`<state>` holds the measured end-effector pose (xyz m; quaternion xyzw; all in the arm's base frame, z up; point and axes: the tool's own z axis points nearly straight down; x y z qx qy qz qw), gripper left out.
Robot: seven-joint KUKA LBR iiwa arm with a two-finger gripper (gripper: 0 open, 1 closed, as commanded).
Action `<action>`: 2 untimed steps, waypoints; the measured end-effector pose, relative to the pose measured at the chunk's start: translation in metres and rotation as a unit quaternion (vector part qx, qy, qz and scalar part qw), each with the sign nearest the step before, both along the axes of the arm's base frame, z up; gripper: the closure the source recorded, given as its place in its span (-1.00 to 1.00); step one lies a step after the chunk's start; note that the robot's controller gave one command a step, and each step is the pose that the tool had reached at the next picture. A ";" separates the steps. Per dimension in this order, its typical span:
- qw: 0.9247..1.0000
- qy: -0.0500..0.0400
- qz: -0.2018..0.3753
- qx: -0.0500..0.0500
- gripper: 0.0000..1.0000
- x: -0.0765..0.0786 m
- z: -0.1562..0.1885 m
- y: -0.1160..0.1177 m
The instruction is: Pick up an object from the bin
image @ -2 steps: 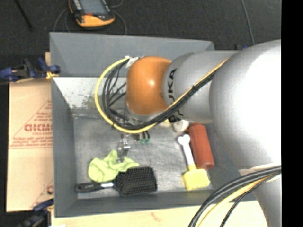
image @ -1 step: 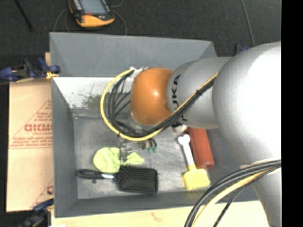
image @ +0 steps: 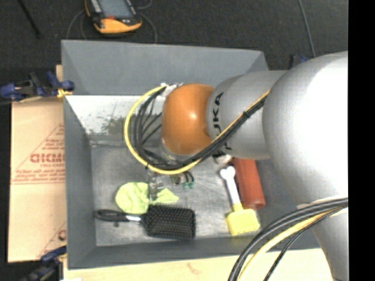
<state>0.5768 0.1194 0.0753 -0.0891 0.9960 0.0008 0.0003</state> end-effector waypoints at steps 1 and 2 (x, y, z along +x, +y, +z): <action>0.999 0.002 0.040 -0.002 1.00 0.015 0.025 0.005; 0.991 -0.003 0.133 -0.001 1.00 -0.037 0.204 -0.013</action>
Offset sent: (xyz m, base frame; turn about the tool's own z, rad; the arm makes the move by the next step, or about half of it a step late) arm -0.0391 -0.0127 0.2022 -0.2682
